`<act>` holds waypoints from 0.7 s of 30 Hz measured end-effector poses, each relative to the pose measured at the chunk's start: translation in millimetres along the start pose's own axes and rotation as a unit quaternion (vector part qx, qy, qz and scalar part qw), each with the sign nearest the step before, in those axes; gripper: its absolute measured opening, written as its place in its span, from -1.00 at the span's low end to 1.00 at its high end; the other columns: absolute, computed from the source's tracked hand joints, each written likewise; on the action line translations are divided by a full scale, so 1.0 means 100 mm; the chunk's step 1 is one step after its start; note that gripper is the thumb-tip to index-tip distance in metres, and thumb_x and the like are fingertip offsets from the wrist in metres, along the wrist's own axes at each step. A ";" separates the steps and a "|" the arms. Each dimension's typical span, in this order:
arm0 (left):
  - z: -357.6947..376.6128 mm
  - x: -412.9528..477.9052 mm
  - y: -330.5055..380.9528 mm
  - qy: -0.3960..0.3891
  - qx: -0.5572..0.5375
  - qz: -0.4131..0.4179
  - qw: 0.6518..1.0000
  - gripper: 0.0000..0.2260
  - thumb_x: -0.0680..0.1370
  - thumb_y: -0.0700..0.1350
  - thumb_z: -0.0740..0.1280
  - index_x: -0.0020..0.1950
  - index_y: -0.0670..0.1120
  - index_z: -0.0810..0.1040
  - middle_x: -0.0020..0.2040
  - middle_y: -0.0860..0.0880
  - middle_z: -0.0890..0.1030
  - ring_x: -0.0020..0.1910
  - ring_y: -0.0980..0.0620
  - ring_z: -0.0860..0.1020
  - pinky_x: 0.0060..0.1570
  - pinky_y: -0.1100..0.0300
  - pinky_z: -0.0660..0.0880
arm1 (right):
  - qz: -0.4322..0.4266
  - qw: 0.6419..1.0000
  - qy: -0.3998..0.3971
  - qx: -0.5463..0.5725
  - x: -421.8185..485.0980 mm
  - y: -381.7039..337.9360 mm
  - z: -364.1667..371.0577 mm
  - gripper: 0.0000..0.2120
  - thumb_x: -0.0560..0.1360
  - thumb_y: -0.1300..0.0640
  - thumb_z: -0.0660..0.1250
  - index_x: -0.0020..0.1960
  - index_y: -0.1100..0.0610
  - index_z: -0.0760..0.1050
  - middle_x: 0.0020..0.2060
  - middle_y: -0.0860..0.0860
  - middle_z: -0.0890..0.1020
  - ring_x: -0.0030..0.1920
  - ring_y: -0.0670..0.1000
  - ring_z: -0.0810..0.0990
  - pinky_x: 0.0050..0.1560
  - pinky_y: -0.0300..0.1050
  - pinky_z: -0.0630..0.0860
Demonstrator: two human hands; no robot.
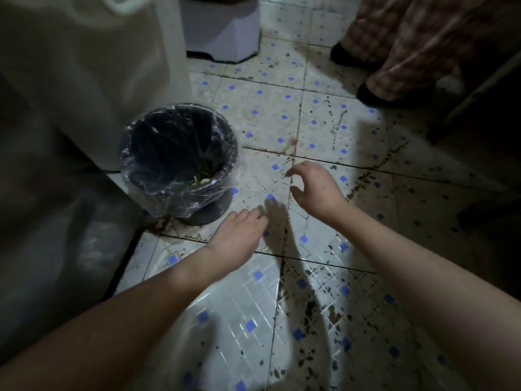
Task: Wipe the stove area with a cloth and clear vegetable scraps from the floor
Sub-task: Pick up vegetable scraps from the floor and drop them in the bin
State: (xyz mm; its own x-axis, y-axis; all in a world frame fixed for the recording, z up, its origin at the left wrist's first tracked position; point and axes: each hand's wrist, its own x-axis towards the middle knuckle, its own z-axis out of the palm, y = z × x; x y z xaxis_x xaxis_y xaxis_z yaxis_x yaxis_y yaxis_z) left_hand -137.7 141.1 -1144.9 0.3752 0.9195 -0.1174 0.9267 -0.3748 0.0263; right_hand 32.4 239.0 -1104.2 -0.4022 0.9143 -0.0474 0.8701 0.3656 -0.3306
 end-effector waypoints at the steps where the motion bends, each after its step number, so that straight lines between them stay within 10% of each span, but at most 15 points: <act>1: 0.00 0.06 0.03 -0.001 -0.001 0.003 1.000 -0.71 0.54 -0.19 0.18 0.27 -0.06 0.35 0.19 -0.07 0.43 0.16 -0.08 0.43 0.07 0.08 0.33 | 0.008 1.000 -0.003 0.000 -0.07 0.07 0.02 -0.72 0.48 0.18 0.34 0.19 0.11 0.51 0.14 0.09 0.57 0.18 0.13 0.49 0.20 0.02 0.42; 21: -0.47 0.26 0.22 -0.101 0.044 0.022 0.994 -0.66 0.55 -0.21 0.18 0.32 -0.07 0.28 0.24 -0.07 0.42 0.19 -0.07 0.42 0.16 0.06 0.35 | 0.167 0.981 -0.098 -0.013 -1.27 0.33 0.03 -0.63 0.52 0.28 0.22 0.30 0.08 0.40 0.31 0.01 0.46 0.36 0.02 0.35 0.44 -0.05 0.20</act>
State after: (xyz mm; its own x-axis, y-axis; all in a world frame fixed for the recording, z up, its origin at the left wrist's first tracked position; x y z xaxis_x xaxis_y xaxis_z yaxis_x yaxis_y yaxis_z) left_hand -106.4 162.5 -1100.9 0.3955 0.8625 -0.3158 0.9009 -0.4313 -0.0495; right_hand 111.0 134.3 -1112.3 -0.1388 0.9334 -0.3308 0.9686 0.0584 -0.2415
